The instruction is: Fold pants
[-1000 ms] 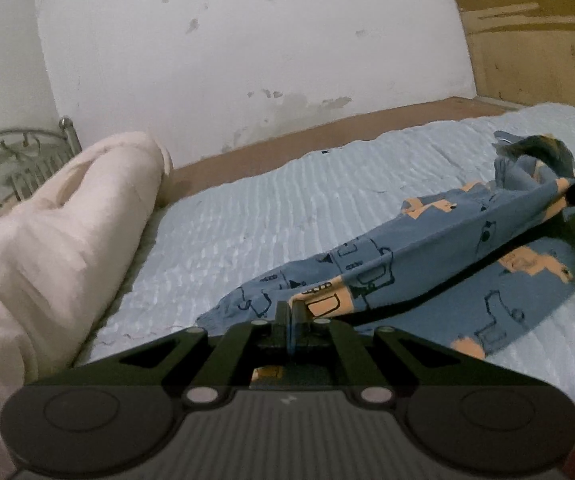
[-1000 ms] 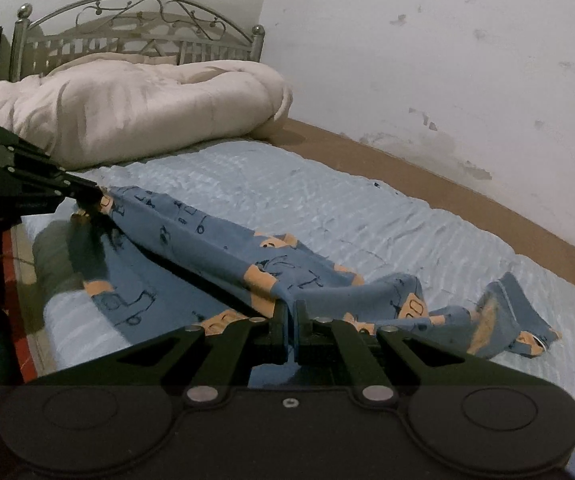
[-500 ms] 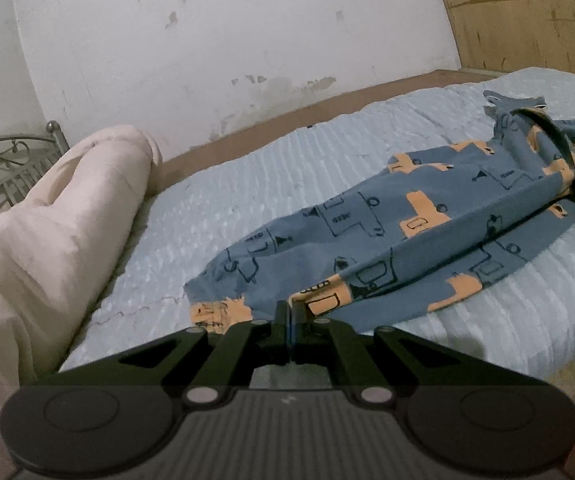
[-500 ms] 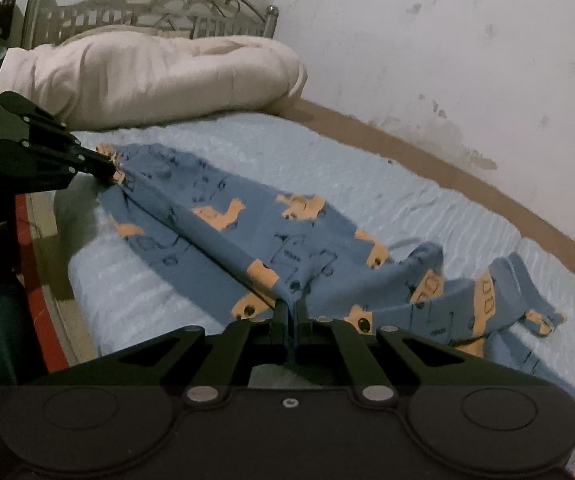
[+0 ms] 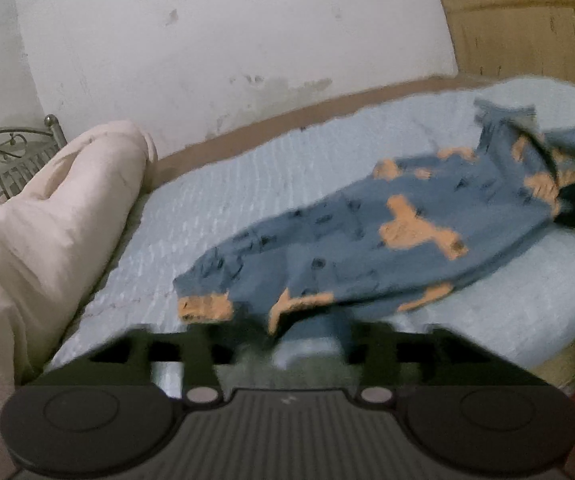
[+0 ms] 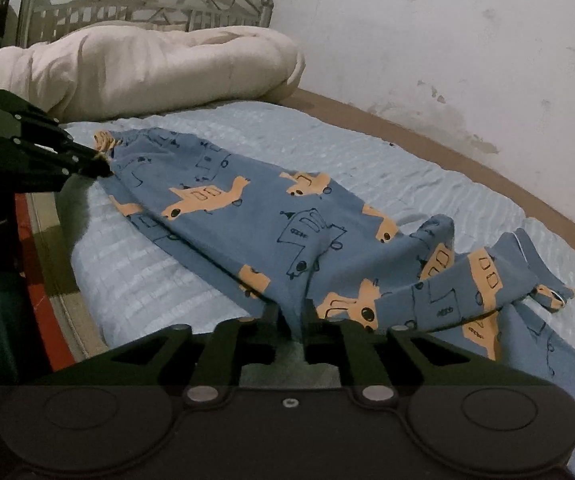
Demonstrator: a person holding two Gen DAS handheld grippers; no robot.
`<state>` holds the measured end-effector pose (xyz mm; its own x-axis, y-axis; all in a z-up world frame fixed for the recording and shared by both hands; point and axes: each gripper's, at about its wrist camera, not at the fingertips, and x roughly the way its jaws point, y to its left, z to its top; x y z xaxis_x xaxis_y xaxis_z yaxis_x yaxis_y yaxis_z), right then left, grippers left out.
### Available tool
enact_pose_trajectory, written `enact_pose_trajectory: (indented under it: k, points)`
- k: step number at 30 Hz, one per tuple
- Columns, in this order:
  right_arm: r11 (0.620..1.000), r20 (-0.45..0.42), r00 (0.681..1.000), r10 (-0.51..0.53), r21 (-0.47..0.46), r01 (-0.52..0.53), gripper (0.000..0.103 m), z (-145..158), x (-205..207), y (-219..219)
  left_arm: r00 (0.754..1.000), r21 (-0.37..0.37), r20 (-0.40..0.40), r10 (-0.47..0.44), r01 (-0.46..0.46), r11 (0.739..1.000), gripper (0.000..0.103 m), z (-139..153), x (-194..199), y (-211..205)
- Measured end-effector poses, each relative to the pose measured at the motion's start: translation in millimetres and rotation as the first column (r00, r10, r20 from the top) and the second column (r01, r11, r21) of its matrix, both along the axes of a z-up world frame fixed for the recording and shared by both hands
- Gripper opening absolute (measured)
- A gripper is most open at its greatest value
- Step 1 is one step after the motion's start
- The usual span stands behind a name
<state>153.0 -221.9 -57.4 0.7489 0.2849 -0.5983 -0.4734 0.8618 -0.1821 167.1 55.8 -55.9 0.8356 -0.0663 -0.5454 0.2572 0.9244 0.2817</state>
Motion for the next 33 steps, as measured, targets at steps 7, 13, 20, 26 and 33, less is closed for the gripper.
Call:
enact_pose_trajectory:
  k: [7, 13, 20, 26, 33]
  points:
    - [0.991, 0.001, 0.997, -0.074, 0.108, 0.073, 0.085, 10.6, -12.2, -27.1, 0.998, -0.140, 0.029, -0.047, 0.051, 0.989, 0.097, 19.6, 3.9, -42.3]
    - [0.942, 0.030, 0.961, -0.274, 0.208, 0.262, 0.102, 29.6, -31.9, -96.7, 0.999, -0.196, -0.026, -0.022, 0.017, 0.980, 0.097, 13.8, 33.0, -102.0]
    - [0.830, 0.028, 0.839, -0.543, 0.170, 0.531, 0.102, 38.8, -24.8, -196.8, 0.990, -0.324, -0.023, -0.138, 0.123, 0.938, 0.102, 11.1, 29.8, -151.3]
    - [0.744, -0.174, 0.776, -0.607, 0.220, 0.631, 0.077, 20.8, 5.7, -259.2, 0.974, -0.348, -0.020, -0.227, 0.206, 0.915, 0.101, 7.1, 29.7, -183.0]
    - [0.760, -0.209, 0.783, -0.586, 0.192, 0.620, 0.010, 11.3, 23.3, -263.8, 0.970, -0.356, -0.036, -0.241, 0.213, 0.910, 0.100, 6.5, 29.5, -186.4]
